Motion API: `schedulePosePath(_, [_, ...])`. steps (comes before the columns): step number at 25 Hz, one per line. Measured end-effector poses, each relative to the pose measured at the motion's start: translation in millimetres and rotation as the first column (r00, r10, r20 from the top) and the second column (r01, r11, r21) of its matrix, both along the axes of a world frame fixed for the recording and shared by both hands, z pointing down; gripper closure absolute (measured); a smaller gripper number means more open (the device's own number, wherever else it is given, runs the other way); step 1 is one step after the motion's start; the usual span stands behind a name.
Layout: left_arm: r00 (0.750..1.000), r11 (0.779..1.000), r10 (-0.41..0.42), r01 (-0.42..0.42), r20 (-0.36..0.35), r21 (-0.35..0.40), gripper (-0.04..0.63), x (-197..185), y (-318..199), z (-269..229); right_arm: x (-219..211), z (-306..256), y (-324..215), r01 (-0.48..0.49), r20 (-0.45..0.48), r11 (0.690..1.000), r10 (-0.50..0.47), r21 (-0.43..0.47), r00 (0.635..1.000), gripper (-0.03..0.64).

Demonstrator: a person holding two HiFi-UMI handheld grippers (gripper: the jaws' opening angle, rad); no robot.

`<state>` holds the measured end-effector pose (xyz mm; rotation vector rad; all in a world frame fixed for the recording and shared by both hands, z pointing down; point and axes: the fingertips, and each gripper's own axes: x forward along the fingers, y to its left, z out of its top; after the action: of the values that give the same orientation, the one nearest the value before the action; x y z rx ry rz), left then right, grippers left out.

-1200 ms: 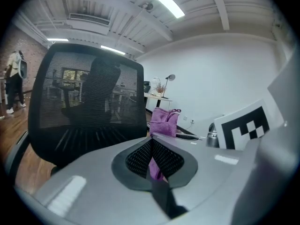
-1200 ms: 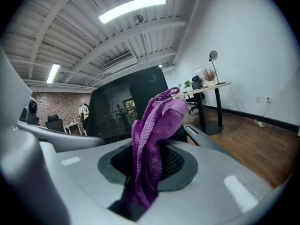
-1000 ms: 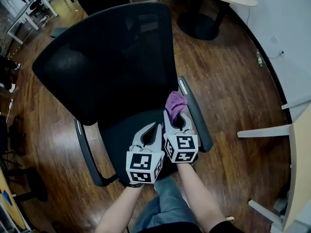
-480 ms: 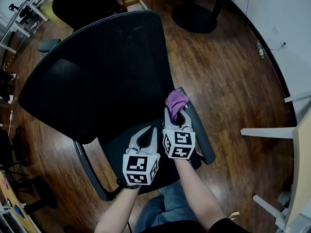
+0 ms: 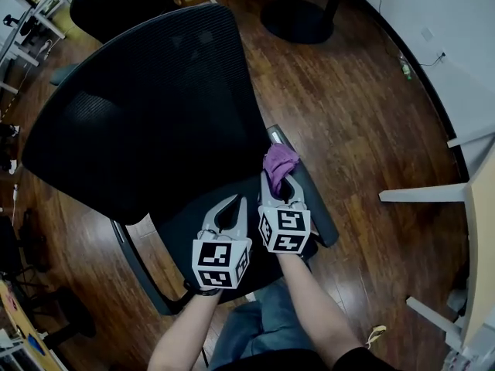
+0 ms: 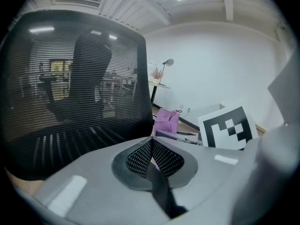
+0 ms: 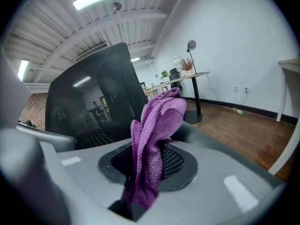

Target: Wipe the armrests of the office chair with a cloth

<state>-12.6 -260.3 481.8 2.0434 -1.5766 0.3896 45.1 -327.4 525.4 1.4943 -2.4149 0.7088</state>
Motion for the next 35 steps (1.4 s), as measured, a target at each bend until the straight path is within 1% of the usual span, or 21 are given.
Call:
schedulePosePath(5, [0.999, 0.999, 0.044, -0.044, 0.006, 0.009, 0.591, 20.2, 24.2, -1.4, 22.6, -2.1, 33.1, -0.022, -0.005, 1.000, 0.022, 0.004, 1.000, 0.518])
schedulePosePath(18, [0.991, 0.991, 0.133, -0.131, -0.029, 0.035, 0.591, 76.9, 92.6, -1.2, 91.8, 2.8, 121.3, -0.084, -0.057, 0.996, 0.085, 0.012, 0.995, 0.518])
schedulePosePath(27, [0.988, 0.990, 0.135, -0.131, -0.075, 0.045, 0.591, 94.4, 146.1, 5.1, 116.2, 14.9, 172.9, -0.073, -0.109, 0.997, 0.075, 0.021, 0.991, 0.518])
schedulePosePath(35, [0.988, 0.993, 0.113, -0.111, -0.105, 0.026, 0.591, 111.0, 170.3, 30.4, 138.2, 40.9, 199.6, -0.038, -0.161, 0.999, 0.039, 0.011, 0.986, 0.518])
